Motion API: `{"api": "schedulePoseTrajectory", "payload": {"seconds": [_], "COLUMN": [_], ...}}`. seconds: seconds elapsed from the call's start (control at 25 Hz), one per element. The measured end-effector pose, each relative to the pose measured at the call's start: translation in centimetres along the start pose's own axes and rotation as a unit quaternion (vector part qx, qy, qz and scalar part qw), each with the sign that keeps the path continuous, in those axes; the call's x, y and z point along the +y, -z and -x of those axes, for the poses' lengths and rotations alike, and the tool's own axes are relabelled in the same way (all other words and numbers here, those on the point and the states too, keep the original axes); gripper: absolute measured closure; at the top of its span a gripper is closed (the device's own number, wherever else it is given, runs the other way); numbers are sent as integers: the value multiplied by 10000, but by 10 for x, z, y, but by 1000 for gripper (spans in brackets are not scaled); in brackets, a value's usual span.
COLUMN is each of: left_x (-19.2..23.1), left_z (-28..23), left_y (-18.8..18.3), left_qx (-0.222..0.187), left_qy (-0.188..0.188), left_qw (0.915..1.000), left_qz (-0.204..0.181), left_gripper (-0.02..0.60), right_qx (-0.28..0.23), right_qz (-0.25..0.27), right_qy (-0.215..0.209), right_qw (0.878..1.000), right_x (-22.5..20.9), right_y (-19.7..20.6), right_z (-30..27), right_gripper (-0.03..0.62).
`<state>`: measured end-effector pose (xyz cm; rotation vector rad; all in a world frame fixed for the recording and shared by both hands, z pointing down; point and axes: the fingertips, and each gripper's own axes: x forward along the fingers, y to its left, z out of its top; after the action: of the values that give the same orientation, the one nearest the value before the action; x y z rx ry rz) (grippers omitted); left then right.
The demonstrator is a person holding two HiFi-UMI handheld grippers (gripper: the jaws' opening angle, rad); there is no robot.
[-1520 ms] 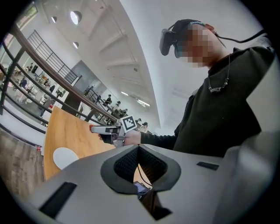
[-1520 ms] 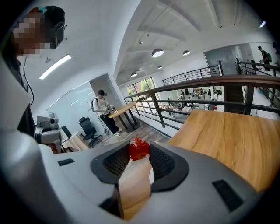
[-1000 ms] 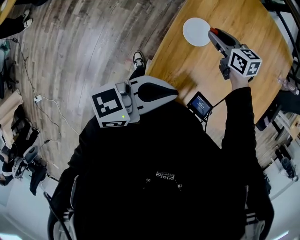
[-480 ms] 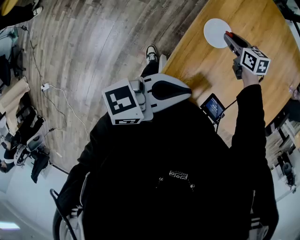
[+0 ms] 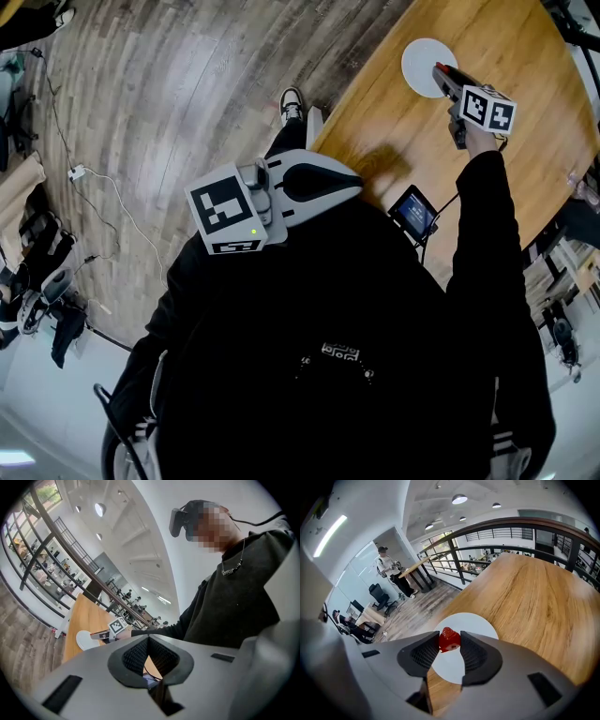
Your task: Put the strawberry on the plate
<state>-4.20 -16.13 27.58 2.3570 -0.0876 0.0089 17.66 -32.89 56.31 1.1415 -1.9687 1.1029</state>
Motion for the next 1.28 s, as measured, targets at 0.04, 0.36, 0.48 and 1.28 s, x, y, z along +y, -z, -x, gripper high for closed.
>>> {"api": "schedulePoseTrajectory", "payload": {"seconds": [0.04, 0.36, 0.48, 1.28], "left_x": [0, 1, 4, 10], "left_z": [1, 7, 11, 14], "left_y": [1, 8, 13, 7], "left_qx": [-5, 112, 145, 115], "left_qy": [-4, -164, -266, -113], "left_qw": [10000, 9998, 9995, 9997], "left_qz": [11, -10, -36, 171], "left_gripper": [581, 581, 581, 581], "right_qx": [46, 319, 373, 221], "right_qz": [2, 90, 157, 384], "right_qy": [73, 705, 883, 873], "right_qw": [10000, 9970, 9953, 9952], "right_x": [-5, -29, -34, -22], "right_y": [3, 10, 15, 11], "right_z": [-3, -11, -16, -26], "right_gripper": [448, 448, 448, 375]}}
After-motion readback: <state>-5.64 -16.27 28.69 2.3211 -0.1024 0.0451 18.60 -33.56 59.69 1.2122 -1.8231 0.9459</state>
